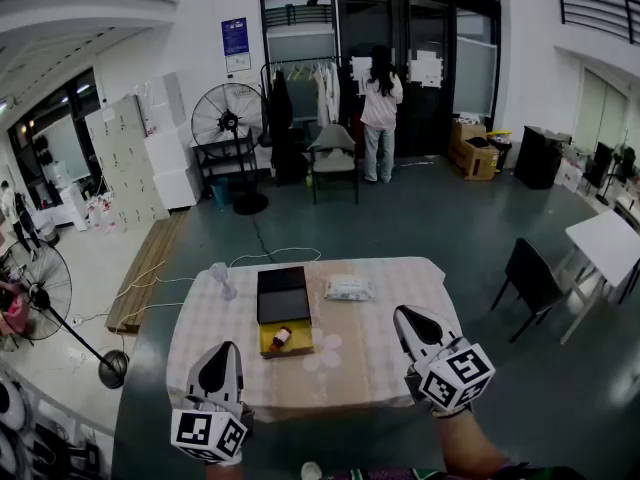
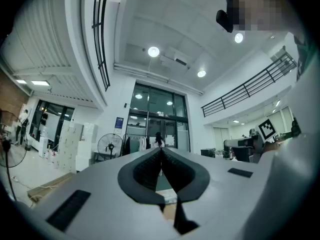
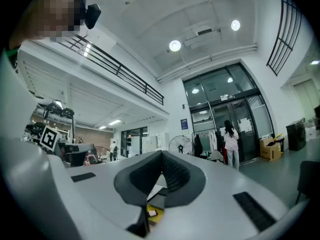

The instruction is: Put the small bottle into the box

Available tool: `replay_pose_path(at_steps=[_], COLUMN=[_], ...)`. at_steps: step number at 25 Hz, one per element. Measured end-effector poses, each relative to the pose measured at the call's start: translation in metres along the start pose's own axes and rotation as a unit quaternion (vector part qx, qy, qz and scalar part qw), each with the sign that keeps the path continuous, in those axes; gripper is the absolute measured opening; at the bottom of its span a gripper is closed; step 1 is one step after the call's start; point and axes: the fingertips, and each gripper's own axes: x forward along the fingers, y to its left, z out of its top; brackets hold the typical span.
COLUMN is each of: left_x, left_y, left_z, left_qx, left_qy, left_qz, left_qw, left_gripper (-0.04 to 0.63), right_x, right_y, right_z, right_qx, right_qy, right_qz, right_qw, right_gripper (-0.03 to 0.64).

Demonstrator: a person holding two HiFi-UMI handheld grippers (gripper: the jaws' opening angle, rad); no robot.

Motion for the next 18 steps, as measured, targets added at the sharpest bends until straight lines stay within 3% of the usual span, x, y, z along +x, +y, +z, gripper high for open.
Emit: replay_pose_path(at_steps=[18], left_x=[0.009], left_y=[0.006], left_z=[0.0], left_qx=[0.003], left_qy=[0.004], left_qz=[-0.008], left_qw=[1.0], left_gripper=[0.025], right_x=[0.011], right_y=[0.006], right_z=[0.006], right_qx=[-0.025], right_qy=[0.0], right_qz=[-0.006], right_qw=[1.0], right_gripper=[0.005])
